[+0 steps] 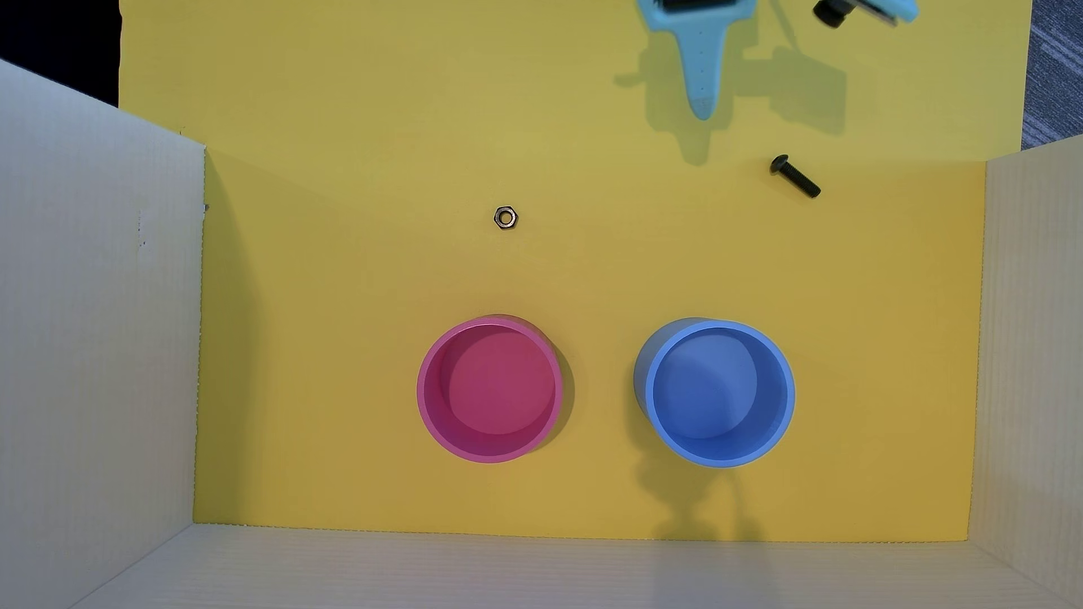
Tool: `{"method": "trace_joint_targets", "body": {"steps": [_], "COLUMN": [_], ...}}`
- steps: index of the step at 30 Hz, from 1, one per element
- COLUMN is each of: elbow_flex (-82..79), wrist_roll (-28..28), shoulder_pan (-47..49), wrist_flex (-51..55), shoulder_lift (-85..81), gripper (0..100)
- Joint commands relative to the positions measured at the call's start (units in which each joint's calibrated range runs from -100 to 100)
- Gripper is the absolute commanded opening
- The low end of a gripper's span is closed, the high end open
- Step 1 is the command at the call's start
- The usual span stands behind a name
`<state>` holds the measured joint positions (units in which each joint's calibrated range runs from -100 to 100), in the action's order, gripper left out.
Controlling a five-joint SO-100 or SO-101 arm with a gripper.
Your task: Pick up the bolt and place it in the pink box
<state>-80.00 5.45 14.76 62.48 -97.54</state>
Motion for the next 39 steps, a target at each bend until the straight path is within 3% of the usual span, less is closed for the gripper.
{"method": "trace_joint_targets", "body": {"steps": [1,10,21,28,39], "elbow_flex": [8.0,18.3,44.1,52.6,52.3], "wrist_roll": [-0.3,0.2,9.7,9.9,8.1], "shoulder_pan": [1.0,1.2,7.5,8.3,8.3], "wrist_flex": [0.1,1.0,15.8,16.2,12.1], "shoulder_lift": [0.3,4.5,45.9,62.1,74.0], "gripper": [1,1,1,1,1]}}
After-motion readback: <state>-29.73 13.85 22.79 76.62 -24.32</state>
